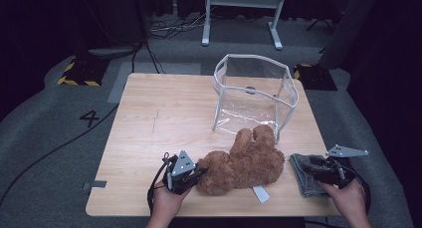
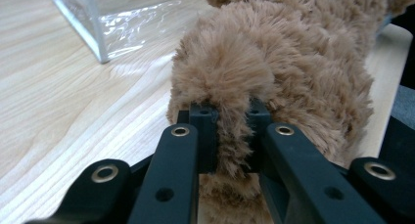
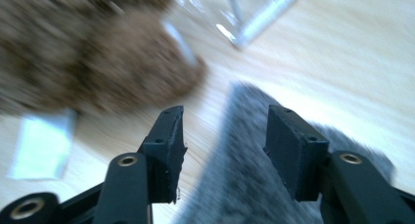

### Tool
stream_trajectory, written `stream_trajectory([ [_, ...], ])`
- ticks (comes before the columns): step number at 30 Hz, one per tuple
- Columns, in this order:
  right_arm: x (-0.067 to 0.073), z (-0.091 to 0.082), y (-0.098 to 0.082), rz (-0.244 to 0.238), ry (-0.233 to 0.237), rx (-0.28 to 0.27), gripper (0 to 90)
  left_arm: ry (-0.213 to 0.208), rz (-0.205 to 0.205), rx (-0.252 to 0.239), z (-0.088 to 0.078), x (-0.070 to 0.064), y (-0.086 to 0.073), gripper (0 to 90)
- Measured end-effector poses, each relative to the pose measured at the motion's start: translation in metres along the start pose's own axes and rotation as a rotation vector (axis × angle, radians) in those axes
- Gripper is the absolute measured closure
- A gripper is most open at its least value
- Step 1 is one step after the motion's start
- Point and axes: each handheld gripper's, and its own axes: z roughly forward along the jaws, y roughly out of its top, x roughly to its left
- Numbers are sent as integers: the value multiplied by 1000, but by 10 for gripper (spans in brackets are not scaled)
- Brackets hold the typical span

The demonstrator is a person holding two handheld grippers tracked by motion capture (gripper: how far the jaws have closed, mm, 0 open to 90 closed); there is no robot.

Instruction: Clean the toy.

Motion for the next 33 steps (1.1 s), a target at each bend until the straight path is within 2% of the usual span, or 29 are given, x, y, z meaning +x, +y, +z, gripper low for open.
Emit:
stream_trajectory([
  [1, -3, 2, -3, 7, -13, 21, 474, -3, -13, -1, 1, 1, -2, 812],
  [5, -11, 10, -13, 19, -48, 82, 451, -8, -4, -10, 0, -1, -4, 812],
  [6, -13, 13, -14, 22, -48, 102, 444, -5, 10, -10, 0, -2, -4, 812],
  [13, -14, 33, -22, 18, -74, 220, 438, -11, 28, -11, 0, -4, -5, 810],
  [15, -13, 36, -23, 1, -96, 239, 478, -17, 26, -11, 0, -4, -6, 810],
  [17, -11, 37, -23, -20, -124, 248, 559, -22, 20, -11, 0, -4, -6, 809],
  [21, -11, 36, -20, -26, -129, 273, 734, -27, 20, -12, 0, -4, -7, 809],
  [25, -12, 33, -18, -14, -112, 253, 778, -30, 19, -14, 0, -5, -7, 809],
  [26, -14, 27, -16, 19, -74, 200, 784, -30, 20, -15, 0, -5, -7, 808],
  [29, -13, 16, -12, 26, -46, 138, 786, -31, 19, -13, -1, -5, -7, 808],
  [30, -11, 10, -8, 24, -29, 105, 786, -31, 19, -14, -1, -5, -7, 808],
  [33, -3, -6, 0, 0, -16, 44, 786, -29, 27, -14, -1, -6, -8, 808],
])
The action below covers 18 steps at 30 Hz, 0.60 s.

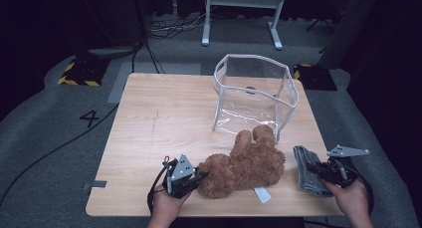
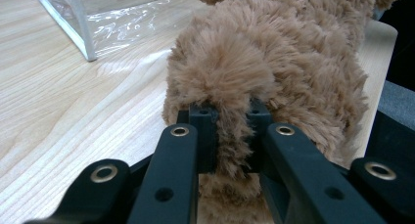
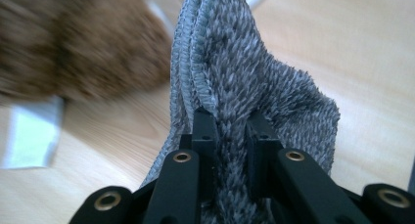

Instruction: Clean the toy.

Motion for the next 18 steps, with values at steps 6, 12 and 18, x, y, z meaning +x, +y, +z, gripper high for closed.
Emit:
stream_trajectory([
  [6, 20, -31, 18, -48, 58, -117, 786, -18, -7, -4, 1, -4, -2, 809],
  [12, 42, -52, 38, -106, 125, -178, 785, -23, 0, -4, 2, -6, -3, 809],
  [18, 67, -60, 55, -165, 197, -210, 785, -17, 5, -6, 2, -5, -4, 808],
])
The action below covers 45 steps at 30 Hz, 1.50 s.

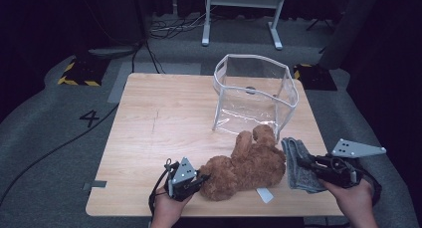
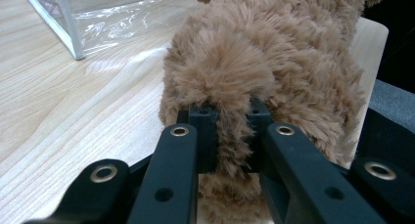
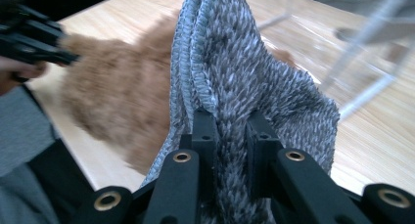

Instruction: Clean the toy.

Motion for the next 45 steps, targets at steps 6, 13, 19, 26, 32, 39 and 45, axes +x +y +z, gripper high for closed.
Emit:
stream_trajectory([
  [6, 31, 19, 22, -83, 85, -4, 785, -11, -13, -3, 0, -1, 0, 808],
  [13, 65, 55, 45, -159, 189, -2, 785, -8, -12, -4, 1, -1, 0, 809],
  [19, 92, 86, 54, -212, 237, 15, 785, -14, -15, -5, 0, -1, 0, 809],
  [26, 112, 114, 58, -252, 274, 41, 784, -31, -11, -10, 0, -7, 3, 809],
  [32, 124, 137, 54, -292, 279, 100, 784, -35, 2, -14, 1, -11, 5, 809],
  [39, 116, 143, 44, -296, 243, 142, 784, -27, -5, -9, 0, -8, 3, 811],
  [45, 99, 129, 38, -284, 187, 155, 784, -32, -17, -13, 0, -6, 3, 811],
])
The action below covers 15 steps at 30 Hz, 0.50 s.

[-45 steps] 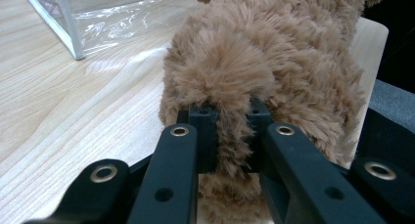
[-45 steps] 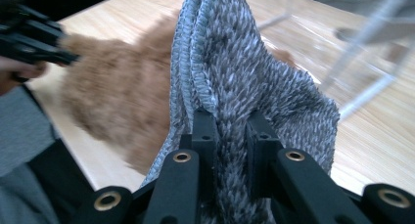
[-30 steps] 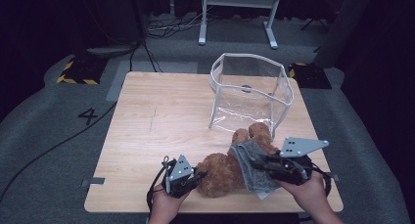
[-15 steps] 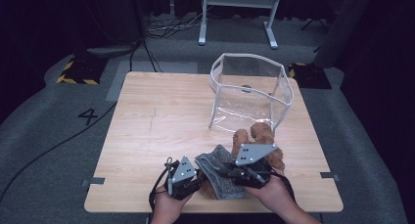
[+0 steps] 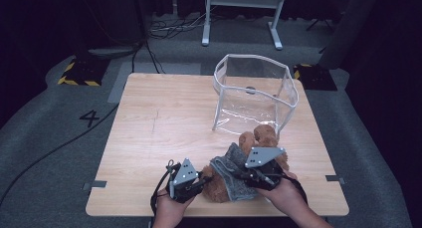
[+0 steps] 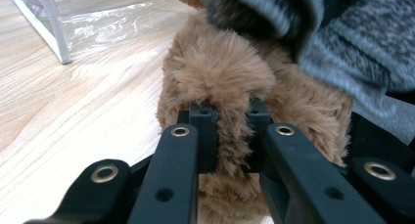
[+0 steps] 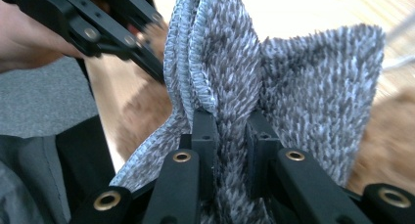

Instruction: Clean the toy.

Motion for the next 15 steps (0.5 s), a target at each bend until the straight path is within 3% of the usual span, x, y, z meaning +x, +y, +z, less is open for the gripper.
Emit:
stream_trajectory([
  [8, -17, -24, -18, 47, -53, -19, 784, 8, -10, 2, 0, 3, -1, 811],
  [9, -26, -32, -25, 74, -73, -28, 784, 7, -16, 2, 0, 4, -1, 811],
  [15, -44, -45, -39, 143, -86, -54, 784, 8, -19, 2, 0, 4, -1, 811],
])
